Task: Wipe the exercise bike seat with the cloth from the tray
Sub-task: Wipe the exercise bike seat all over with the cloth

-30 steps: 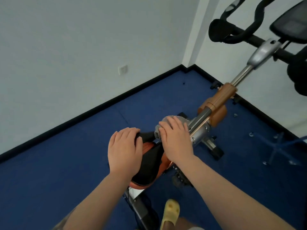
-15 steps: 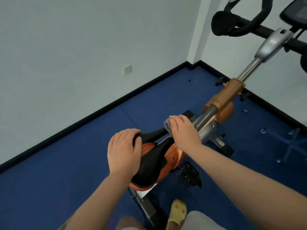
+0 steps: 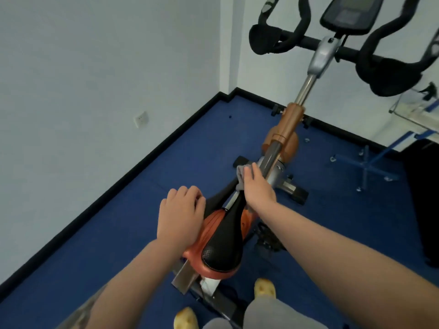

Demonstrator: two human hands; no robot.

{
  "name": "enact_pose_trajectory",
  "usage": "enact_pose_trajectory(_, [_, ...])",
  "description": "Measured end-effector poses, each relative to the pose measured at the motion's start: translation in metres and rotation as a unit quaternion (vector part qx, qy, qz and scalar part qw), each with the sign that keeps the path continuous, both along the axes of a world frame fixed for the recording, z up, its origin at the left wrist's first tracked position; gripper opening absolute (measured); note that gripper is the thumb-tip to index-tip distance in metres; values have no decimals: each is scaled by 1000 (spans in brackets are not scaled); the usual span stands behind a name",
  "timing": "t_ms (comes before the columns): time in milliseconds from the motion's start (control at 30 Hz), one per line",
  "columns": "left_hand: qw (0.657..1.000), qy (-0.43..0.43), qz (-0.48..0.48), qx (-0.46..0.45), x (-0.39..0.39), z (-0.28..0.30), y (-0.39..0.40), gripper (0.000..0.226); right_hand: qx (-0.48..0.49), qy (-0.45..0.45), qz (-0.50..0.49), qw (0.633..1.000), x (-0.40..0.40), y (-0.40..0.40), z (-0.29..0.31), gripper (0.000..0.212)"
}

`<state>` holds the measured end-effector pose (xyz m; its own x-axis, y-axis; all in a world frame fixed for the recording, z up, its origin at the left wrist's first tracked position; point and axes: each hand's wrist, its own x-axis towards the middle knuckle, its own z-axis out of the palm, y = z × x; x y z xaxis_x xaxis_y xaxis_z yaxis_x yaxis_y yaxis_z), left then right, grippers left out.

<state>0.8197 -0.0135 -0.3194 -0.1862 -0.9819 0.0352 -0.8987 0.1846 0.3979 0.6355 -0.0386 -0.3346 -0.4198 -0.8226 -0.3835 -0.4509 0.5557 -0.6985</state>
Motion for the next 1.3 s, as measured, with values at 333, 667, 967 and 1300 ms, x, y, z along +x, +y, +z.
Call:
enact_pose_trajectory(333, [960,169,-178,137,23,-11,-15,31,48,-54,-5,997,56,92,0,62])
enact_pose_trajectory(667, [974,153,-165,41,20,-15,-7,31,-32,-123,-46,991,75,108,0,64])
enact_pose_trajectory(967, [978,147,-142,33,17,-9,-3,31,-45,-169,-95,980,62,87,-5,53])
enact_pose_trajectory(1300, [976,171,-125,59,19,-6,-3,28,-228,-97,-237,939,132,143,-17,52])
